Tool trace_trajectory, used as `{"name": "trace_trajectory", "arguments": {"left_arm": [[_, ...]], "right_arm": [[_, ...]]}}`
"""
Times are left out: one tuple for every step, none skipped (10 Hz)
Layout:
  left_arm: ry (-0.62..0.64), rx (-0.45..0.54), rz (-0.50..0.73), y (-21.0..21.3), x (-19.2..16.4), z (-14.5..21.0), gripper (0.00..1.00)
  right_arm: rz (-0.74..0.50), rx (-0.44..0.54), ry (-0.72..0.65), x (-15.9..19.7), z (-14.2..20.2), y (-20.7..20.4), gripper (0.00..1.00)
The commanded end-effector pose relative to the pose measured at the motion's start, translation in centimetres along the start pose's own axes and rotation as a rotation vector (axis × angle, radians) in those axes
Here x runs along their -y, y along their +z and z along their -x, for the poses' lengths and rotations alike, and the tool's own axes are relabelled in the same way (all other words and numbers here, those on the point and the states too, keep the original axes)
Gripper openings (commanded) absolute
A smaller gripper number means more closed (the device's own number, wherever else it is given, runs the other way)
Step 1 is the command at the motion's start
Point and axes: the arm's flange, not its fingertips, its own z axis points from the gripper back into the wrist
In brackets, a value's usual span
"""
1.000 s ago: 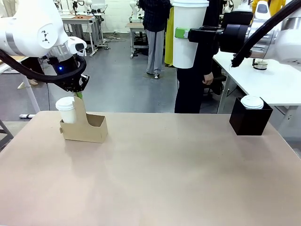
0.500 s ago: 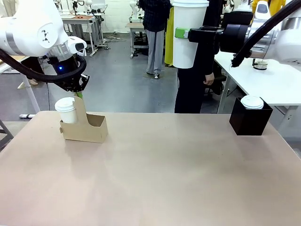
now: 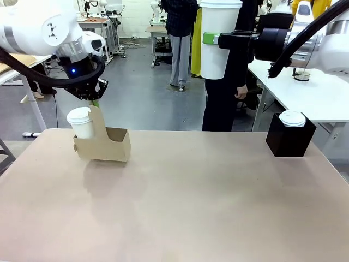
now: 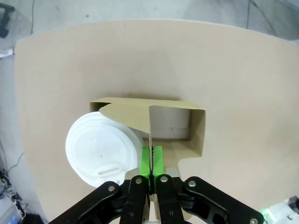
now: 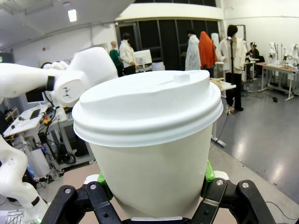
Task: Pour a drink into a cup and package it in a carrier.
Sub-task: Position the Cup Carrier in the center of the table.
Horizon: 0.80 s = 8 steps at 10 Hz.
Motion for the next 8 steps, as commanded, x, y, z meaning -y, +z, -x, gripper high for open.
{"name": "trace_trajectory", "arguments": {"left_arm": [[0.005,0.016,-0.018,2.1,4.1,4.1,0.02],[0.01,0.031,-0.042,2.5,5.8,5.2,0.02],[0.014,0.037,-0.043,3.1,8.1,7.3,0.02],[0.007,0.037,-0.041,3.2,10.1,9.1,0.02],[-0.004,0.018,-0.013,3.2,12.0,10.8,0.02],[-0.006,0.014,0.004,3.0,13.5,12.2,0.02],[-0.012,0.003,0.011,2.4,14.8,13.5,0.02],[-0.022,-0.003,0.008,1.7,16.1,14.7,0.02]], "right_arm": [[-0.002,0.013,0.01,0.0,-0.3,-0.3,0.8],[-0.002,0.013,0.01,0.0,-0.3,-0.3,0.8],[-0.002,0.013,0.01,0.0,-0.3,-0.3,0.8],[-0.002,0.013,0.01,0.0,-0.3,-0.3,0.8],[-0.002,0.013,0.01,0.0,-0.3,-0.3,0.8],[-0.002,0.013,0.01,0.0,-0.3,-0.3,0.8],[-0.002,0.013,0.01,0.0,-0.3,-0.3,0.8],[-0.002,0.013,0.01,0.0,-0.3,-0.3,0.8]]}}
